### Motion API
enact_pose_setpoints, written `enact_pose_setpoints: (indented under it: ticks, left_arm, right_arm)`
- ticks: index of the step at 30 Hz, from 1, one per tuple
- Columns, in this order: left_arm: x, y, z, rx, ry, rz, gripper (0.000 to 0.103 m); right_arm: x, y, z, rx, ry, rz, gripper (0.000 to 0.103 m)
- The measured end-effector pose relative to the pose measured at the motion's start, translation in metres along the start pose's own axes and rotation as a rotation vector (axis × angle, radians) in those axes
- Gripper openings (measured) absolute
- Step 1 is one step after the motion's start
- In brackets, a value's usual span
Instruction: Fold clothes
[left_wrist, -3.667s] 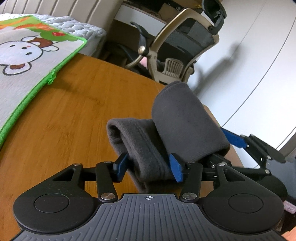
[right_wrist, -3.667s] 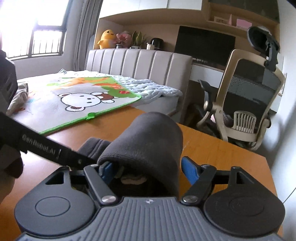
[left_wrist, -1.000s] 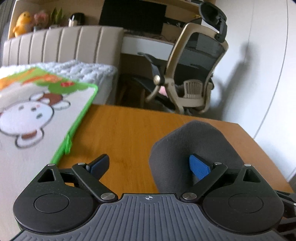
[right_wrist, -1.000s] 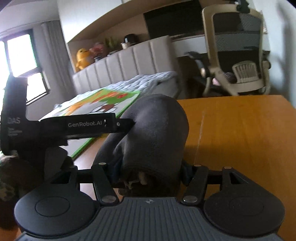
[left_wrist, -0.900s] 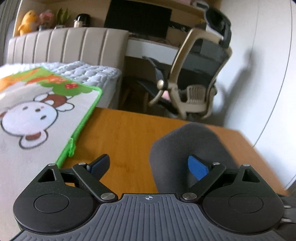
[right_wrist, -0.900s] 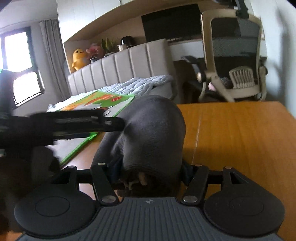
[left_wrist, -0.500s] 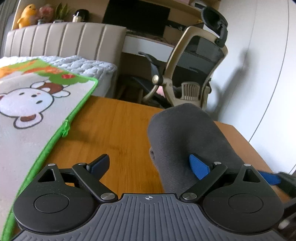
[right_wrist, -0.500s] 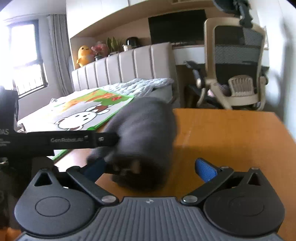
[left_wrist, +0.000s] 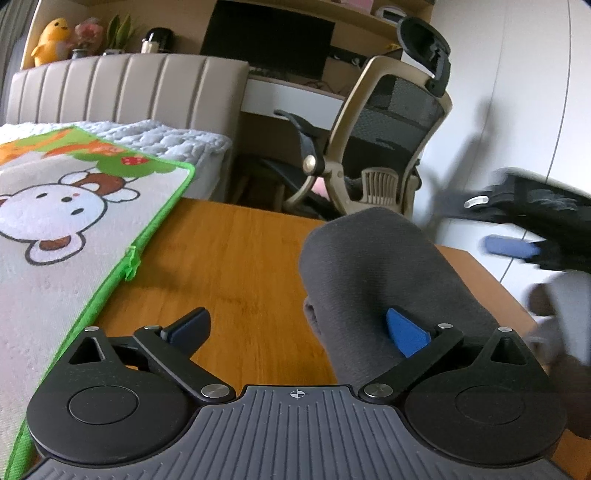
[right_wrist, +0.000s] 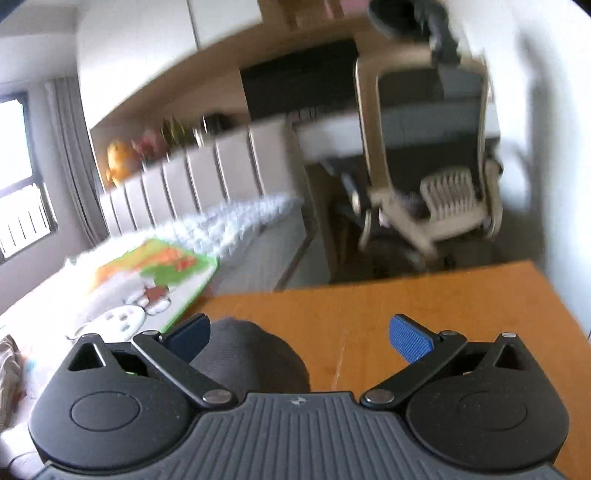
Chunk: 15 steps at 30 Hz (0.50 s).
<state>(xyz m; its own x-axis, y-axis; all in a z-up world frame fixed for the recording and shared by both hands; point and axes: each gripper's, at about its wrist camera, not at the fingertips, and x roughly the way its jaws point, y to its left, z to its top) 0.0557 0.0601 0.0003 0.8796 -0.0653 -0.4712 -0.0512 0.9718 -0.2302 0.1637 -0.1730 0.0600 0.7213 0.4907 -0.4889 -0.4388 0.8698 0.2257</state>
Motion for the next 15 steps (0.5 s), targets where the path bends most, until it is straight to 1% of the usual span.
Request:
enact_pose_setpoints:
  ticks: [1, 2, 5, 8, 13, 15]
  left_arm:
    - [0.001, 0.001, 0.000, -0.005, 0.002, -0.003, 0.103]
    - [0.002, 0.002, 0.000, -0.011, 0.006, -0.012, 0.103]
    - [0.004, 0.005, 0.001, -0.026, 0.015, -0.042, 0.103]
    - [0.004, 0.005, 0.000, -0.026, 0.014, -0.042, 0.103]
    - [0.004, 0.009, 0.000, -0.059, 0.017, -0.029, 0.103]
    - [0.005, 0.010, 0.000, -0.064, 0.021, -0.029, 0.103]
  right_arm:
    - [0.018, 0.004, -0.002, -0.030, 0.086, -0.039, 0.103]
    - [0.028, 0.003, -0.006, -0.036, 0.120, -0.059, 0.103]
    - [0.029, -0.008, -0.019, 0.007, 0.101, -0.061, 0.103]
    - [0.018, -0.015, -0.025, 0.047, 0.062, -0.050, 0.103]
    - [-0.034, -0.026, -0.042, 0.107, -0.071, 0.044, 0.103]
    - [-0.045, -0.027, -0.052, 0.096, -0.077, 0.079, 0.103]
